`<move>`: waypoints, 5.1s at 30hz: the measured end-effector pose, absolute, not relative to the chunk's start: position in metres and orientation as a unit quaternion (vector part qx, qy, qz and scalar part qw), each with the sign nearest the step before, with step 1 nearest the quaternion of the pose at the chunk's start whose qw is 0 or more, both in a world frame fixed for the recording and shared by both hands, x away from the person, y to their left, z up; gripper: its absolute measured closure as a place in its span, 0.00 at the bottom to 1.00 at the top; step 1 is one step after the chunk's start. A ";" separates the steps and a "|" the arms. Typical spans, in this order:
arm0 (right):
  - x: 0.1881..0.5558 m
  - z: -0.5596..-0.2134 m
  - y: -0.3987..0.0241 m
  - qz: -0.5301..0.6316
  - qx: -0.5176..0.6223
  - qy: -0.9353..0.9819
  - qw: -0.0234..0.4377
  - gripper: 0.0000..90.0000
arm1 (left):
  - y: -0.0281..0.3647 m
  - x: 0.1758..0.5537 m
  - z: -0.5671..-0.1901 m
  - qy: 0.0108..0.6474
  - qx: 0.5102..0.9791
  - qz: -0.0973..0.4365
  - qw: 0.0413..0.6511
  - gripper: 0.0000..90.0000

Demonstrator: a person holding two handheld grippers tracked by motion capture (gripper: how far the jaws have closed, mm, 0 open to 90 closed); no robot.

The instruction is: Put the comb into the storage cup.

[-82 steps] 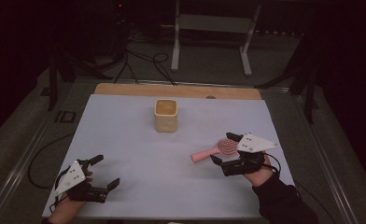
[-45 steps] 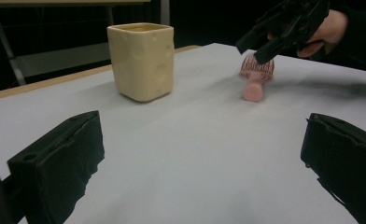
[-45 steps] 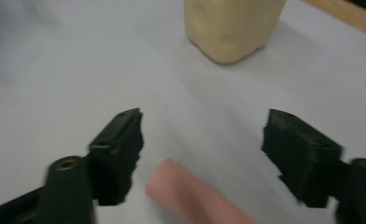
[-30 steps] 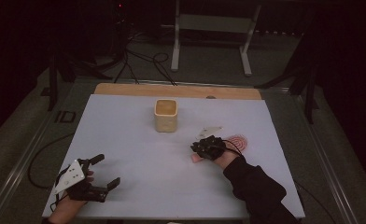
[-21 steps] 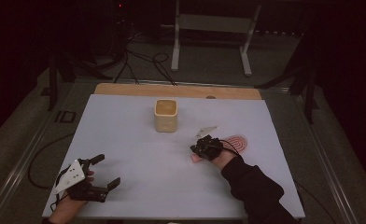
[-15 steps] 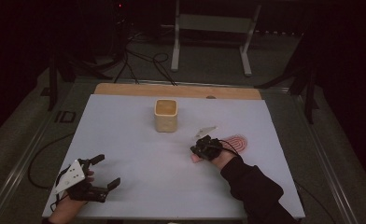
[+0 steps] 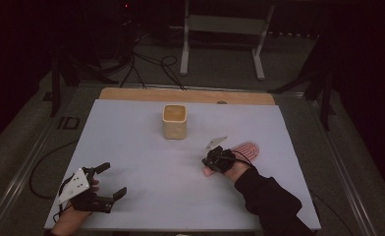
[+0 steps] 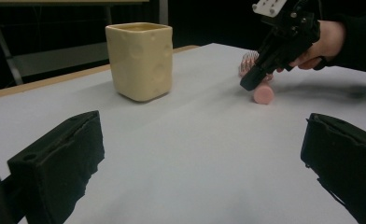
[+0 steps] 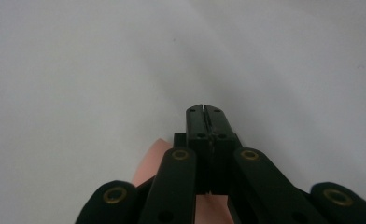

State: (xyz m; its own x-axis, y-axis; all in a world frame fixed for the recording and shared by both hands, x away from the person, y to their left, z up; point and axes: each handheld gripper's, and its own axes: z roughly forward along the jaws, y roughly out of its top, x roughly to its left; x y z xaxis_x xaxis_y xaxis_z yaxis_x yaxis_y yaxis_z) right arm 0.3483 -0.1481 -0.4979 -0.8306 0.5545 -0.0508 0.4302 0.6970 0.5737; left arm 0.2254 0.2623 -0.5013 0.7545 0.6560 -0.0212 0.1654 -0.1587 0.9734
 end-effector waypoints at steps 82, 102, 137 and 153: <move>0.277 -0.489 -0.308 0.201 0.373 0.898 0.118 1.00 | 0.259 0.226 -0.501 0.278 0.737 0.207 0.580 0.00; 0.282 -0.445 -0.305 0.198 0.354 0.903 0.144 0.92 | 0.260 0.226 -0.501 0.278 0.737 0.205 0.581 0.00; 0.328 -0.469 -0.302 0.117 0.407 0.904 0.055 0.16 | 0.260 0.226 -0.501 0.277 0.738 0.208 0.579 0.00; 0.336 -0.475 -0.298 0.113 0.418 0.899 0.067 0.19 | 0.260 0.226 -0.501 0.277 0.738 0.207 0.579 0.00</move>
